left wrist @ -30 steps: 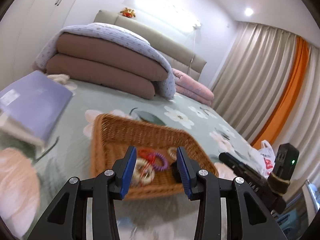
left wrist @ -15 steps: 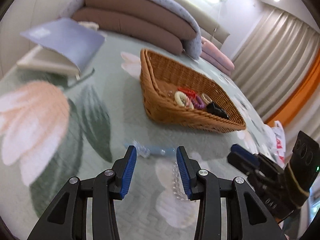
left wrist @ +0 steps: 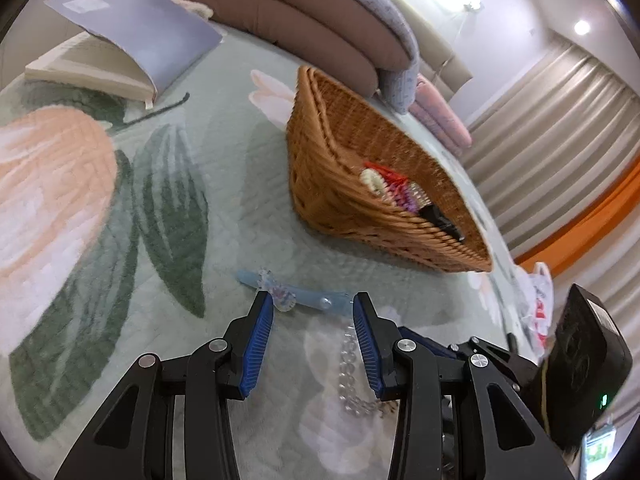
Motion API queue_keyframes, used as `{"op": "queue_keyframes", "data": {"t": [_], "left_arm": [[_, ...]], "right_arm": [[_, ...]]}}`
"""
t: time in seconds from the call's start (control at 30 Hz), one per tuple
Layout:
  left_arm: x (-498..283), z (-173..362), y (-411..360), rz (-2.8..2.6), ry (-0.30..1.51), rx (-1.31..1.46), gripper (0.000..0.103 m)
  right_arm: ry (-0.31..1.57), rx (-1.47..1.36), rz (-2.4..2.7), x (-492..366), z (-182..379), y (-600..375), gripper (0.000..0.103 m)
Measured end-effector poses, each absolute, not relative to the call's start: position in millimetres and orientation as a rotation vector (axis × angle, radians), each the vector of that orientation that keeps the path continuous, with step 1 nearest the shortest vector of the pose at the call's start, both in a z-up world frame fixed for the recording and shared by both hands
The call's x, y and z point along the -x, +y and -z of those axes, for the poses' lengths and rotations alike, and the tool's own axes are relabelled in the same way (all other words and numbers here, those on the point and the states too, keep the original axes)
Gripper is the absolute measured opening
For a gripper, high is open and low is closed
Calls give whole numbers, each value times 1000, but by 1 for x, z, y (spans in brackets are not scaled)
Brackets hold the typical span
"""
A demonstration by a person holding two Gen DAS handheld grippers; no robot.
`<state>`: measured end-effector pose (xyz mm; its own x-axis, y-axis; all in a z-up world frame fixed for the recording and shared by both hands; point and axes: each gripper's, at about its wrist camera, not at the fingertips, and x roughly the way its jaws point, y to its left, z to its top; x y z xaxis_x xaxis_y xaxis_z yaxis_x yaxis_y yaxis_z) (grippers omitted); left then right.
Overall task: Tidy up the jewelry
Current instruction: 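Move both open grippers back toward the blue hair clip and bead bracelet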
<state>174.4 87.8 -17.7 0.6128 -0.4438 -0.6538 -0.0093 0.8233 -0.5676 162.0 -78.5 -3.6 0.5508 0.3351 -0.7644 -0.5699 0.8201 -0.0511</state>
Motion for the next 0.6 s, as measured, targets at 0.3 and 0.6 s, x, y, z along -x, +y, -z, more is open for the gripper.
{"op": "queue_keyframes", "data": {"t": [0.3, 0.6], "left_arm": [[-182, 14, 84, 213, 874, 511, 43], [-190, 10, 61, 146, 879, 435, 65]], "right_arm": [[829, 285, -391, -163, 6, -111, 31], [846, 185, -474, -165, 4, -126, 31]]}}
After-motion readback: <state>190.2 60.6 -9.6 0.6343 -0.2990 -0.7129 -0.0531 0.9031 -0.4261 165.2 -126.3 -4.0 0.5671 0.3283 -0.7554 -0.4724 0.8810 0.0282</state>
